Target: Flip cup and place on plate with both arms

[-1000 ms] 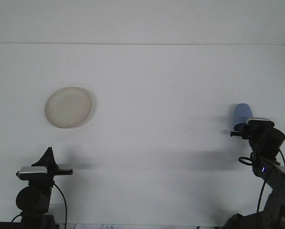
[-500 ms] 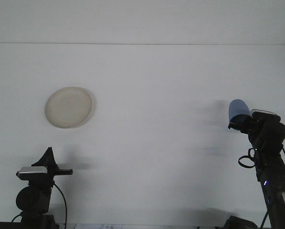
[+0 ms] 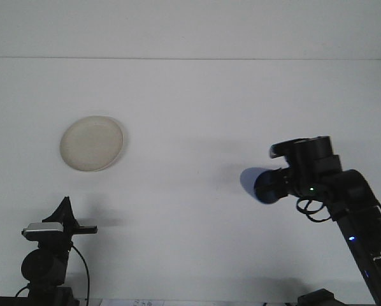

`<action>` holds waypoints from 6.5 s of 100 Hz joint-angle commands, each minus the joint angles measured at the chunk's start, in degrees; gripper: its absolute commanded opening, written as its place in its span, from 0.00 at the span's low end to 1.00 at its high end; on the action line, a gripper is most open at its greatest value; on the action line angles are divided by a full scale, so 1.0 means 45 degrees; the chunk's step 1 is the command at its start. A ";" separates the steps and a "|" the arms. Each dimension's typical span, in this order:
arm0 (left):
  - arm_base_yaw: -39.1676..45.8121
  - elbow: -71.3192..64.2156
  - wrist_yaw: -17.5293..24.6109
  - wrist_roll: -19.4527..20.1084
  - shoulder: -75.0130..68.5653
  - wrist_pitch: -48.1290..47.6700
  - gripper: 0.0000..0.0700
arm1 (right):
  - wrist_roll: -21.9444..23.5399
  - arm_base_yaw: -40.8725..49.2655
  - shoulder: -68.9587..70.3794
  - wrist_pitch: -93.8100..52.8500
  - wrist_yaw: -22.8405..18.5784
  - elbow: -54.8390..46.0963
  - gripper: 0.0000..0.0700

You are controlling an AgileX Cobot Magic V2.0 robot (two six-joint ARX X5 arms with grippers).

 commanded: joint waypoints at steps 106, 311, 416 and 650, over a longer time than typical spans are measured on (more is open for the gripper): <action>0.0010 -0.0248 -0.0053 0.0068 -0.0029 0.0121 0.02 | 0.0287 0.6931 0.5231 -0.0437 0.0087 0.0500 0.62; -0.0029 0.7407 0.3240 -0.3818 0.4619 -0.4376 0.65 | -0.0583 0.7422 -1.3828 0.7033 0.6431 -0.8864 0.63; -1.0112 1.6281 0.5877 -0.2545 1.8914 -0.9850 0.73 | -0.0675 0.7422 -1.3828 0.6989 0.6426 -0.8869 0.63; 0.1399 1.9501 0.1739 -0.0121 2.2110 -0.9865 0.01 | -0.0631 0.7422 -1.3828 0.7062 0.6436 -0.9029 0.63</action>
